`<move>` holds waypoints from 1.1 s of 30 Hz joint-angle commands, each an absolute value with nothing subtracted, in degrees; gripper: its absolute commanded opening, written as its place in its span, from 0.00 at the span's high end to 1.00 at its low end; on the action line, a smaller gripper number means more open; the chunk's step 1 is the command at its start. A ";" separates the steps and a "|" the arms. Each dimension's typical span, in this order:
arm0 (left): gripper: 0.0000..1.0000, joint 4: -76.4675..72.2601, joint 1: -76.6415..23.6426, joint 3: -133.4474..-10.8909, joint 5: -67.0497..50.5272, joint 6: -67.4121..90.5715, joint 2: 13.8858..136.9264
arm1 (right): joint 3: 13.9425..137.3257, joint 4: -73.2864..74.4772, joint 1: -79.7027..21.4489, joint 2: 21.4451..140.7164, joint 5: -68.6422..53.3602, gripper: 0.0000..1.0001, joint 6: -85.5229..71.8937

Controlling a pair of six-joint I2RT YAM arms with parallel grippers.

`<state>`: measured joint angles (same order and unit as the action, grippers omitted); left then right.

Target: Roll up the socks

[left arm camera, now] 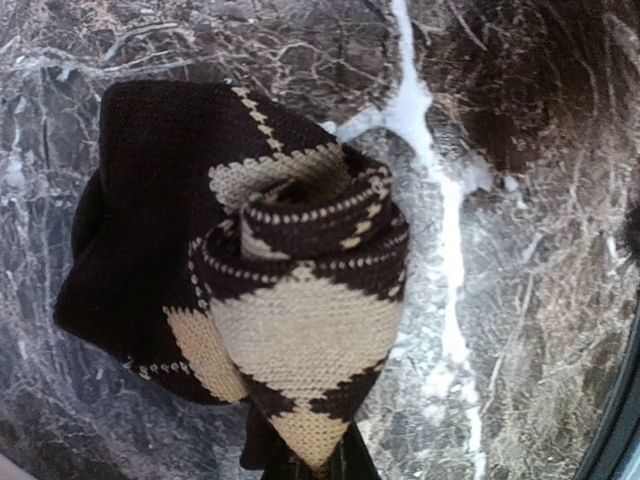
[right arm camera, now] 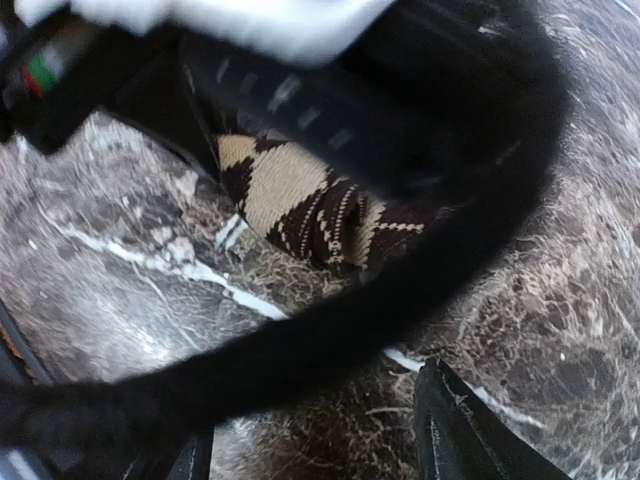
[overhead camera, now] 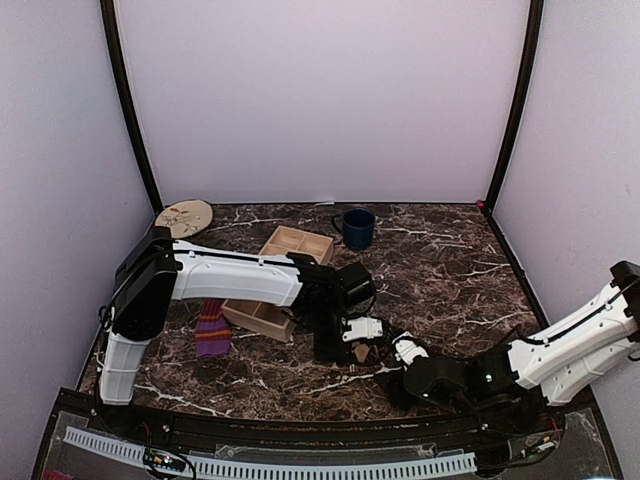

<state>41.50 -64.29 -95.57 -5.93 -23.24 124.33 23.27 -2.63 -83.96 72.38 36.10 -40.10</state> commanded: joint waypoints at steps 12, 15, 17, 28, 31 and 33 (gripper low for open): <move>1.00 48.95 -59.72 -95.26 -24.61 -22.72 127.77 | 27.12 -17.08 -86.07 87.43 44.60 0.35 -18.34; 1.00 50.07 -59.21 -95.62 -27.08 -23.67 128.37 | 28.52 -18.11 -86.05 89.87 45.48 0.35 -14.32; 1.00 50.18 -58.78 -95.63 -28.02 -23.86 128.33 | 29.45 -19.20 -85.96 92.20 45.67 0.35 -11.65; 1.00 50.37 -57.31 -95.25 -29.82 -25.07 128.37 | 32.43 -20.82 -82.58 97.03 47.02 0.34 -3.99; 1.00 49.96 -57.30 -94.46 -29.37 -25.31 128.35 | 32.47 -21.24 -81.34 96.99 45.70 0.34 -2.13; 1.00 49.75 -57.23 -94.14 -29.29 -25.38 128.50 | 32.44 -21.35 -80.47 96.67 43.43 0.35 -1.09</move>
<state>46.35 -57.32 -96.18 -30.00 -24.29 126.87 31.51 -19.40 -82.19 96.60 45.60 -4.60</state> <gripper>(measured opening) 0.058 0.659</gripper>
